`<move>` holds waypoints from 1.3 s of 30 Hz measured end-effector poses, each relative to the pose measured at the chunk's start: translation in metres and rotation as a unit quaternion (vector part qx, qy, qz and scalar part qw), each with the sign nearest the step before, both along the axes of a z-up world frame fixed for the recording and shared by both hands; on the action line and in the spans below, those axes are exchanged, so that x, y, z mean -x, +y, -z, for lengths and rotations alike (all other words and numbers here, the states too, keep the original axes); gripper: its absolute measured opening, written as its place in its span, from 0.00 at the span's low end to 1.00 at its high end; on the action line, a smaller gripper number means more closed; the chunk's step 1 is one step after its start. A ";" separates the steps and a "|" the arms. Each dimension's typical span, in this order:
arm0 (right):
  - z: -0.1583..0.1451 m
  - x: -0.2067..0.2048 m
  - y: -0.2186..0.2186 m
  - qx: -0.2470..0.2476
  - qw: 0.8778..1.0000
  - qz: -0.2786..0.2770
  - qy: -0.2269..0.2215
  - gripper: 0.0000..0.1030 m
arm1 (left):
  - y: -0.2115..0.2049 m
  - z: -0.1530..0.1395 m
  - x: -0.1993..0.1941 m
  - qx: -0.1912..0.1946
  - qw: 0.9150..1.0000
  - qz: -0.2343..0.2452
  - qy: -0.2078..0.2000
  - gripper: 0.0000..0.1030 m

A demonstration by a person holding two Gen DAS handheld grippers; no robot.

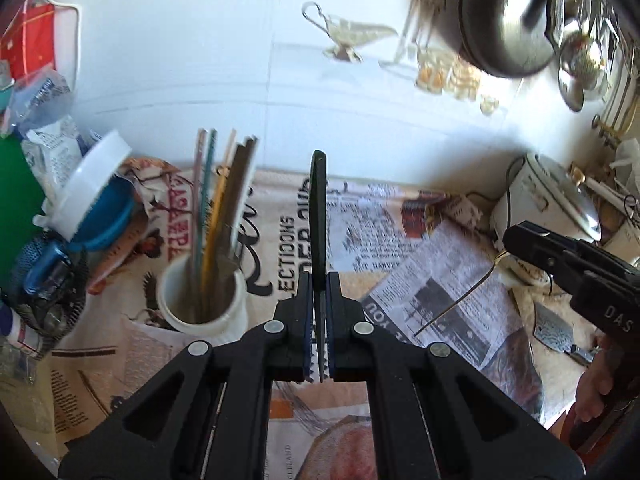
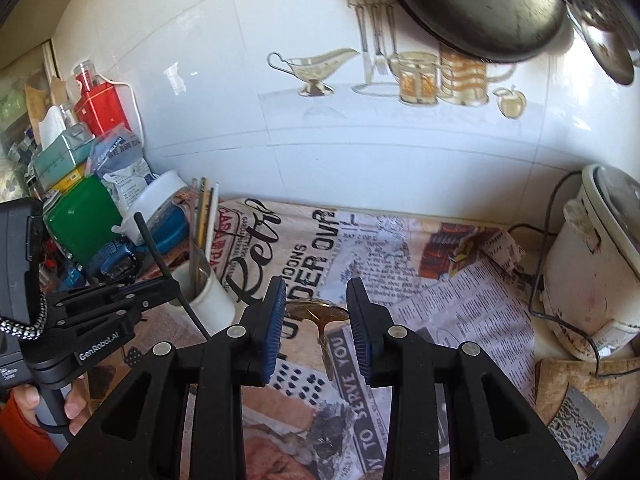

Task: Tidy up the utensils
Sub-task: 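Lift the green stick with the left tool toward the cup while the right tool carries the spoon, then lower the stick and spoon into the white cup and open both tools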

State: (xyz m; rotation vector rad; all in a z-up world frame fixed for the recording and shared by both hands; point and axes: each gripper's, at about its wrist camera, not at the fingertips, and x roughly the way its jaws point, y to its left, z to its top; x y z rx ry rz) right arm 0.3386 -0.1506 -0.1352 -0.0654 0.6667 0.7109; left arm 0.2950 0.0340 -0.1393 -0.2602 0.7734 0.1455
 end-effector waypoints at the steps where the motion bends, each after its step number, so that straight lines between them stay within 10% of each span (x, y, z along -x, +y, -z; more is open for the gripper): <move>1: -0.003 0.001 0.004 -0.001 1.000 -0.002 -0.003 0.28 | 0.005 -0.005 0.003 -0.001 1.000 -0.004 -0.007 0.04; 21: -0.056 0.020 0.106 -0.045 0.997 -0.045 -0.053 0.28 | 0.097 -0.069 0.030 -0.017 0.996 -0.031 -0.084 0.04; 39: 0.000 0.001 0.181 -0.011 0.998 -0.065 0.024 0.28 | 0.141 -0.012 0.003 -0.002 0.999 -0.021 -0.027 0.04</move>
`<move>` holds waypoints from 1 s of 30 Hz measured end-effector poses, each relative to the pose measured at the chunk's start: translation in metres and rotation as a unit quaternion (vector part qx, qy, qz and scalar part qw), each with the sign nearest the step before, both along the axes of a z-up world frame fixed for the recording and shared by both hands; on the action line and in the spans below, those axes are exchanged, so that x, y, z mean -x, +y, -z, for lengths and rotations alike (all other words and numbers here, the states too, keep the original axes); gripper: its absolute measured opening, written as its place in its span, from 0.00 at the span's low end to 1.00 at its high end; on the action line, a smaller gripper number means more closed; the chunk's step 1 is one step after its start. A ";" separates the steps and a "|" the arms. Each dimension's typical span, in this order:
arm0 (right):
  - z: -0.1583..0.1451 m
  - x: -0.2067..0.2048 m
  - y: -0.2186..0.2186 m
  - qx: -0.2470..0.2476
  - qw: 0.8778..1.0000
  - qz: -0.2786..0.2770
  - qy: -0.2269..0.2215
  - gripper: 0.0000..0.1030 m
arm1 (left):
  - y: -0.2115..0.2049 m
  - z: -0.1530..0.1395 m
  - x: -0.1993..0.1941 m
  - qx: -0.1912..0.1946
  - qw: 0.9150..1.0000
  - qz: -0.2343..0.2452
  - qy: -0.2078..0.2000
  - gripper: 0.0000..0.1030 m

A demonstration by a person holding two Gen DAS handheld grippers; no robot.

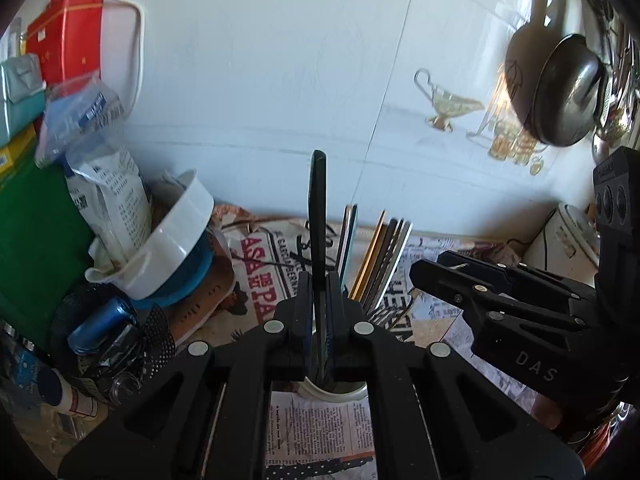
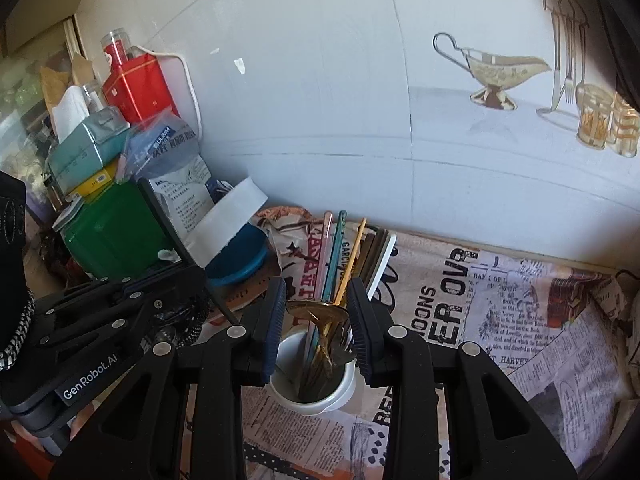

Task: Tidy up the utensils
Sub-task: 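Lower the stick and spoon into the white cup and open both tools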

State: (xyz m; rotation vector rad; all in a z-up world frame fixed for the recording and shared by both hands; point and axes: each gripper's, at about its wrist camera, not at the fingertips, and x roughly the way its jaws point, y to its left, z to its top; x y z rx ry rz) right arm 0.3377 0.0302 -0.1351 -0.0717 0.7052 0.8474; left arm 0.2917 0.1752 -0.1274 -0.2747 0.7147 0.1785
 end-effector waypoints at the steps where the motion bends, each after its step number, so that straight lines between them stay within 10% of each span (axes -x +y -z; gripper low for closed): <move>1: 0.005 -0.002 0.002 0.005 1.000 0.001 0.006 0.28 | 0.001 0.007 -0.003 0.003 1.000 0.003 0.008 0.04; 16: 0.038 -0.015 0.012 0.062 0.997 0.006 0.046 0.29 | 0.005 0.044 -0.028 0.029 0.997 0.026 0.062 0.04; 30: -0.017 0.010 -0.062 0.029 0.999 0.012 -0.020 0.33 | -0.038 -0.020 0.009 -0.033 0.999 0.001 0.013 0.26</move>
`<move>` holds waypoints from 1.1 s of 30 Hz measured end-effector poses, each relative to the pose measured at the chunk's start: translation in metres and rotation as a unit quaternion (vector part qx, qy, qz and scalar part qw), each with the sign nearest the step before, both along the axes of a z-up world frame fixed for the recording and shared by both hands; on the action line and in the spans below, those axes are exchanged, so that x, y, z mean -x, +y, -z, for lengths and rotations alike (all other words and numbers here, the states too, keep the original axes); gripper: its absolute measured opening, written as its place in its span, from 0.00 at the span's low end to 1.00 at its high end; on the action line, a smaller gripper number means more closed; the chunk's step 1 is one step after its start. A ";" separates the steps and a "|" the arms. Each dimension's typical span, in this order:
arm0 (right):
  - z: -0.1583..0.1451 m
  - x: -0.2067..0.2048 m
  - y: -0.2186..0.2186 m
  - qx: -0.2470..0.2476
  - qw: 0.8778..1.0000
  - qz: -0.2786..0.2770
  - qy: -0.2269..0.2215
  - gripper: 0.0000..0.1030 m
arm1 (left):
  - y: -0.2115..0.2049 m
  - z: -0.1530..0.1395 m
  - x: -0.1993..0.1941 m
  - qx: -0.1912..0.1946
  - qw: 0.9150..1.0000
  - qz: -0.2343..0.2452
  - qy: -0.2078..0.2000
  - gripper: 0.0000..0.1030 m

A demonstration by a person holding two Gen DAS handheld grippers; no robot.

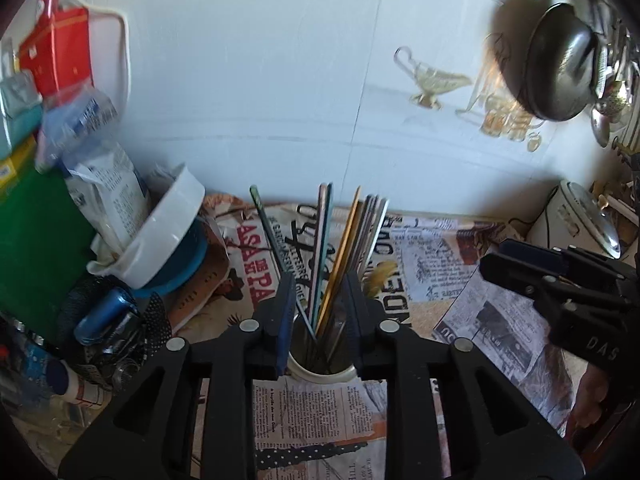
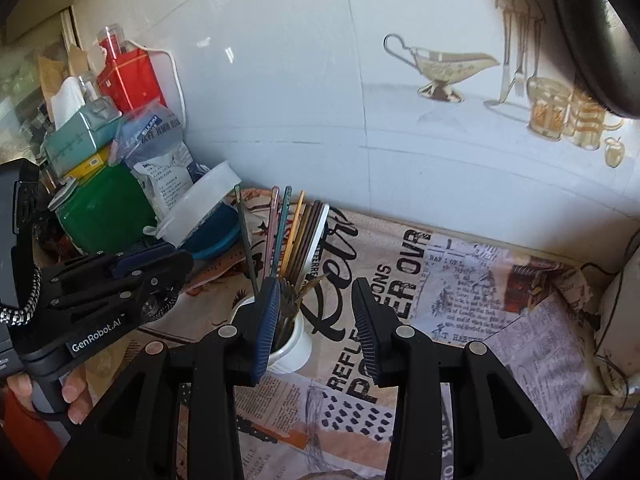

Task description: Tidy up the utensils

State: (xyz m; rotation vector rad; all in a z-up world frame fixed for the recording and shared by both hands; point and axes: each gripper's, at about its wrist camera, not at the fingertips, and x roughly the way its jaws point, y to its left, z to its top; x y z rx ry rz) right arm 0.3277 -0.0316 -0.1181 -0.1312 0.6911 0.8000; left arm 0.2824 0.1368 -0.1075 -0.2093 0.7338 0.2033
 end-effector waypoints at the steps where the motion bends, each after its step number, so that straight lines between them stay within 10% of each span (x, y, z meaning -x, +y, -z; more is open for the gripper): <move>1: -0.008 0.005 -0.010 -0.007 1.000 -0.001 -0.012 0.33 | -0.007 -0.010 0.007 -0.007 1.000 -0.002 -0.012 0.28; 19: -0.102 0.107 -0.145 -0.133 0.977 -0.044 -0.162 0.38 | -0.131 -0.134 0.153 -0.079 0.973 -0.034 -0.214 0.57; 25: -0.109 0.141 -0.164 -0.153 0.969 -0.031 -0.194 0.70 | -0.140 -0.142 0.192 -0.081 0.965 -0.026 -0.248 0.91; 33: -0.107 0.181 -0.169 -0.166 0.963 -0.008 -0.210 0.99 | -0.130 -0.143 0.222 -0.078 0.964 -0.019 -0.252 0.99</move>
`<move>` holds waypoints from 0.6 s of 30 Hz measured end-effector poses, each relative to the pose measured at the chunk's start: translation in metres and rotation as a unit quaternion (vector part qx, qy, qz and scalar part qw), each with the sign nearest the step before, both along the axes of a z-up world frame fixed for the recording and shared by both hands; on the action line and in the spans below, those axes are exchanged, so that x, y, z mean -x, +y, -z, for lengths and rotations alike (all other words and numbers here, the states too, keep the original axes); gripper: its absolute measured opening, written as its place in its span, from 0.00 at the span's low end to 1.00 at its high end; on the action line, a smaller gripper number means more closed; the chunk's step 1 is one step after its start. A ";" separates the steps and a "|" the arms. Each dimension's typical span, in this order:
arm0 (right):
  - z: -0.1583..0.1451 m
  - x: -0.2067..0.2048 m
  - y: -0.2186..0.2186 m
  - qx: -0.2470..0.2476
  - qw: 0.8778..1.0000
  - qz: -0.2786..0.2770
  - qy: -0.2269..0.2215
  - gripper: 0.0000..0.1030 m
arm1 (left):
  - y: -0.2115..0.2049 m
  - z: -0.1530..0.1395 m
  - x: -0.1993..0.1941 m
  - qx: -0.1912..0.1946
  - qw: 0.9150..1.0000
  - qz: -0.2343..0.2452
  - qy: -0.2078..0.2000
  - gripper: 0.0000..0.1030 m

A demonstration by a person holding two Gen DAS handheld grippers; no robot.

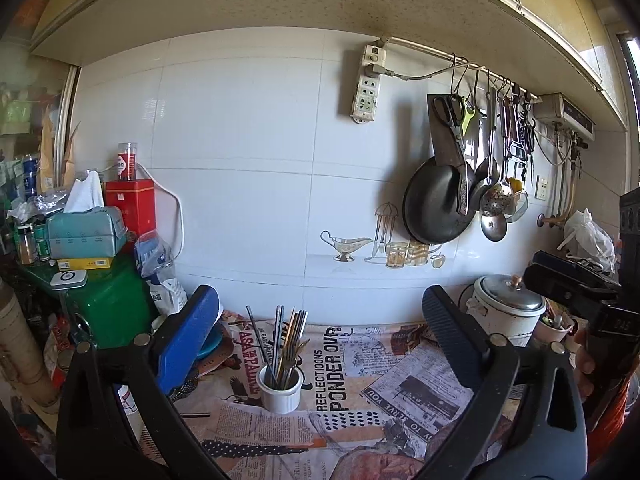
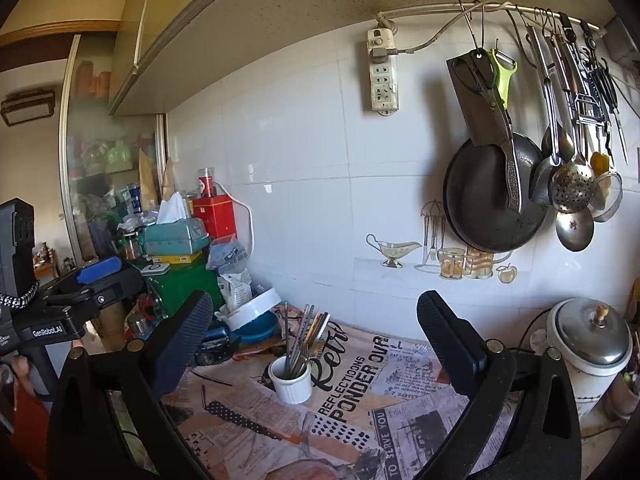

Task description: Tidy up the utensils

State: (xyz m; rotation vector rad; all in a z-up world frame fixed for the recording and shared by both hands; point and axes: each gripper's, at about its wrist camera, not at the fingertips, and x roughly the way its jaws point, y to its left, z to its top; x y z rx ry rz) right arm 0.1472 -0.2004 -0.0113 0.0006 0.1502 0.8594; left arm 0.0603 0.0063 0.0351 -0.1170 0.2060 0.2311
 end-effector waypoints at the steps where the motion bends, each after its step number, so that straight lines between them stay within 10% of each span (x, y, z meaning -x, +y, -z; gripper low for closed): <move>1: 0.001 0.004 -0.002 0.000 1.000 0.005 0.001 0.99 | 0.002 0.001 0.003 0.000 1.000 0.001 0.002 0.99; 18: 0.003 0.033 0.004 -0.001 0.998 0.064 0.016 1.00 | 0.007 0.001 0.016 -0.018 0.999 0.044 0.001 0.99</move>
